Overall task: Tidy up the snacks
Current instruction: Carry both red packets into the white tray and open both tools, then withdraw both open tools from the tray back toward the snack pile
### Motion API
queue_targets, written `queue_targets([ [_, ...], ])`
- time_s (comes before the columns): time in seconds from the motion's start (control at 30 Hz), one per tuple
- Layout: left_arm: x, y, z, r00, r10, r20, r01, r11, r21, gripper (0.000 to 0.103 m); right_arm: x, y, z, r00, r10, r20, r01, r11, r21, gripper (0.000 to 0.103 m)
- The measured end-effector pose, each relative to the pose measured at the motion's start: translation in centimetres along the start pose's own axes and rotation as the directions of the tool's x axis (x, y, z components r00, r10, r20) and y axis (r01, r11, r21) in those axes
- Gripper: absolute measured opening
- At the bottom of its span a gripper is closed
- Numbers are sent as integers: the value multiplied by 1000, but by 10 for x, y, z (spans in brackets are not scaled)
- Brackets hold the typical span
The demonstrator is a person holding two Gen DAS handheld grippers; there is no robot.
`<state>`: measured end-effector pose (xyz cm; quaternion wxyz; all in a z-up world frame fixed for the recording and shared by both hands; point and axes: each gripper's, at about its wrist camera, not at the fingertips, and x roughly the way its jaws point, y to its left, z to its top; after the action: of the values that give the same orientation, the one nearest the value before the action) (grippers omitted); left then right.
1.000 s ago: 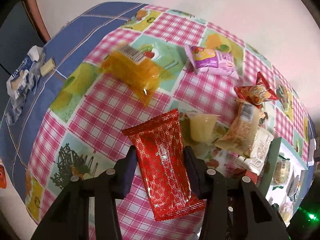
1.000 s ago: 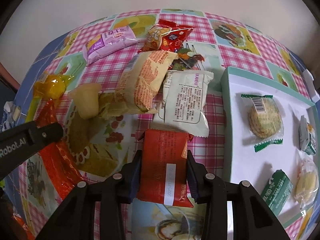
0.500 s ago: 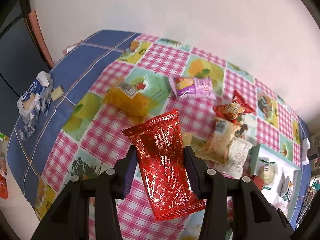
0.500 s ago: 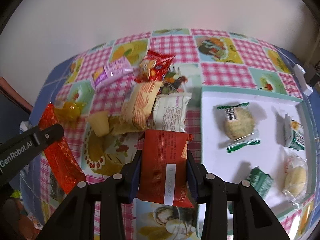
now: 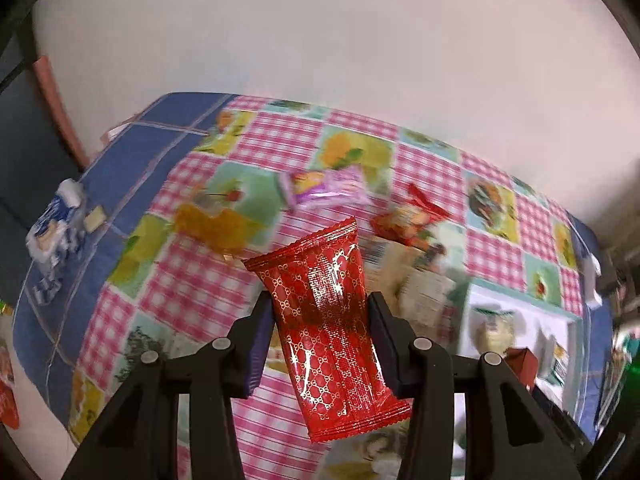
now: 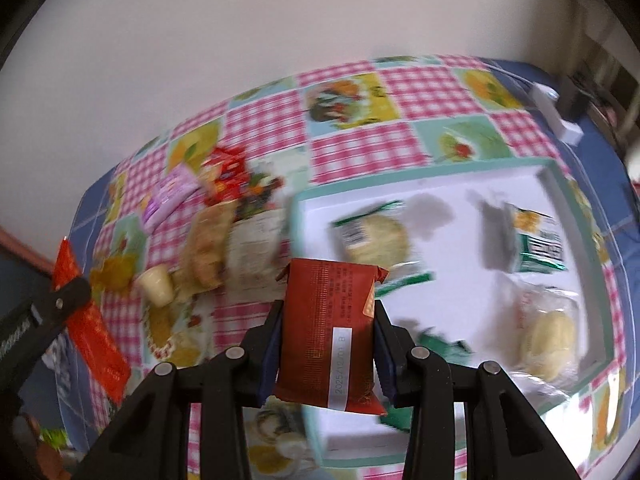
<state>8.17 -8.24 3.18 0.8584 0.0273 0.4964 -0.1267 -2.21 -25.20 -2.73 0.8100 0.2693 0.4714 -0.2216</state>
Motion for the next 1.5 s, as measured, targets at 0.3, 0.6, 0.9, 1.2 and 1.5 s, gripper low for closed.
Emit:
queue_targets([
  [0.3,13,-98,-31,994,-79,-72,93,970,225,49,-3,-83,12,998,-67,-13,68,979,190,43],
  [0.6,45,-151,-59,986,-75,-152,122,936,331,49,-1,-132,15,996,-85,-33,91,954,285,43],
  [0.9,59,-153,-66,977,-81,-198,143,935,325,49,0,-124,17,997,-71,-28,76,964,256,42],
  [1.2,48,-150,-57,972,-113,-206,171,941,292,50,-3,-121,19,997,-79,-17,81,966,247,42],
  [1.5,42,-117,-40,976,-99,-195,134,976,173,60,-2,-113,21,995,-96,-25,99,974,203,56],
])
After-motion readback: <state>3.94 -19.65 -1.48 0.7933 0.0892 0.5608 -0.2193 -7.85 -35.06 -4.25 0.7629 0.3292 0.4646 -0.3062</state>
